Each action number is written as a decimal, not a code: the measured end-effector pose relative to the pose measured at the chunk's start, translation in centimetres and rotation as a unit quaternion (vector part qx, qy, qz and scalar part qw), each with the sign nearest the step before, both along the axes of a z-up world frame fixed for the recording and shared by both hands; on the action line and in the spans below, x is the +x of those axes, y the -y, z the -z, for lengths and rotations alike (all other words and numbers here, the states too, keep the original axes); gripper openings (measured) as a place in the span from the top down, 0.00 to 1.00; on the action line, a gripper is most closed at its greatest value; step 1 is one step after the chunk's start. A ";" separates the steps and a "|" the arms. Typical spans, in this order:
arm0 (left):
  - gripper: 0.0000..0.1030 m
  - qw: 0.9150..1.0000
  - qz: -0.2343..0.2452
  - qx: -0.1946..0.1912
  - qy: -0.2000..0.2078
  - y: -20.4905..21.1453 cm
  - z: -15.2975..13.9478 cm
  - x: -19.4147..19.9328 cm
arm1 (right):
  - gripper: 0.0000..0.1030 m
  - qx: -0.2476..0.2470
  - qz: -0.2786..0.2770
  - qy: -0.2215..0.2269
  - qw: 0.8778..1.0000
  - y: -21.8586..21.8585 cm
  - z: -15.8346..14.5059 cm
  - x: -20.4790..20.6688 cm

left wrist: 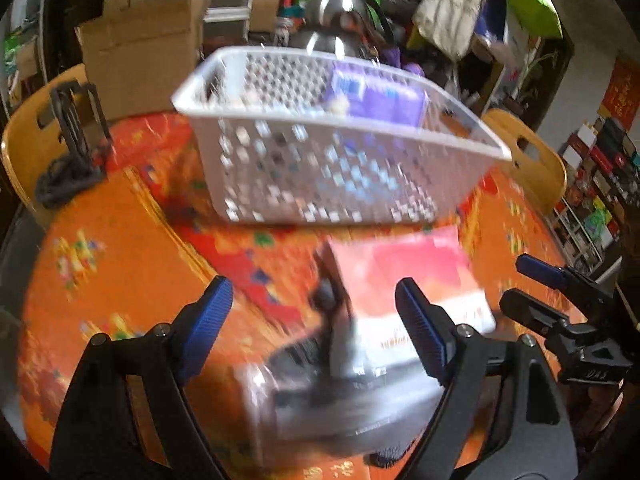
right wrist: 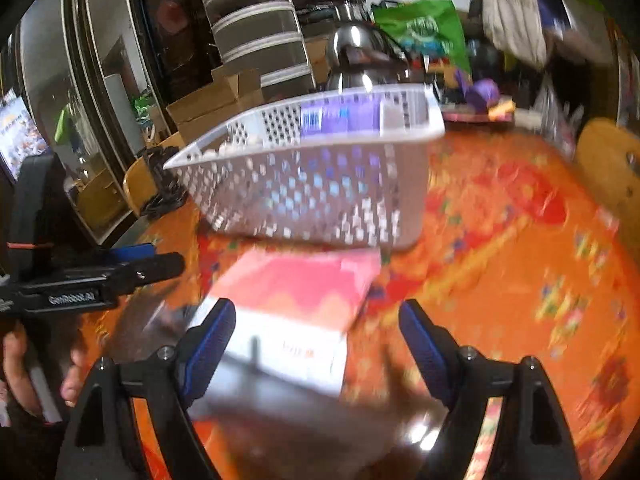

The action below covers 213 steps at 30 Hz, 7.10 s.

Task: Organize soft objects
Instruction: 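Move both grippers to the pink-and-white plastic bag on the table, then close the left gripper on the pink bag edge while the right gripper grips it too, then lift the pink bag into the basket and open both grippers, then move both grippers to the clear plastic bag on the table, then close the left gripper on the clear bag while the right gripper grips its other end, then carry the clear bag over the basket, lower it in and open both grippers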

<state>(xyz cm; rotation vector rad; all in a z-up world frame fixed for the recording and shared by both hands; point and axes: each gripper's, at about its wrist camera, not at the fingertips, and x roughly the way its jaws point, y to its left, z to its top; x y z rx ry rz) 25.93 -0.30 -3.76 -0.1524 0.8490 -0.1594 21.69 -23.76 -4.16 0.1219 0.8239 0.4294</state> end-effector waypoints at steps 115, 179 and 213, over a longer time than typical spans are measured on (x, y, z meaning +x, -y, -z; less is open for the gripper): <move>0.27 0.997 0.015 0.030 0.071 1.3 -8.0 14.7 | 0.37 -0.092 0.004 0.062 0.994 -3.4 -7.2 14.9; 0.88 0.997 0.038 -0.048 0.036 -1.2 6.0 -10.4 | 0.91 -0.063 0.013 0.032 0.997 -0.1 2.9 -7.1; 0.89 0.986 0.054 -0.113 0.108 -2.9 0.2 -13.4 | 0.95 -0.032 0.009 0.127 0.991 0.9 -5.0 -8.2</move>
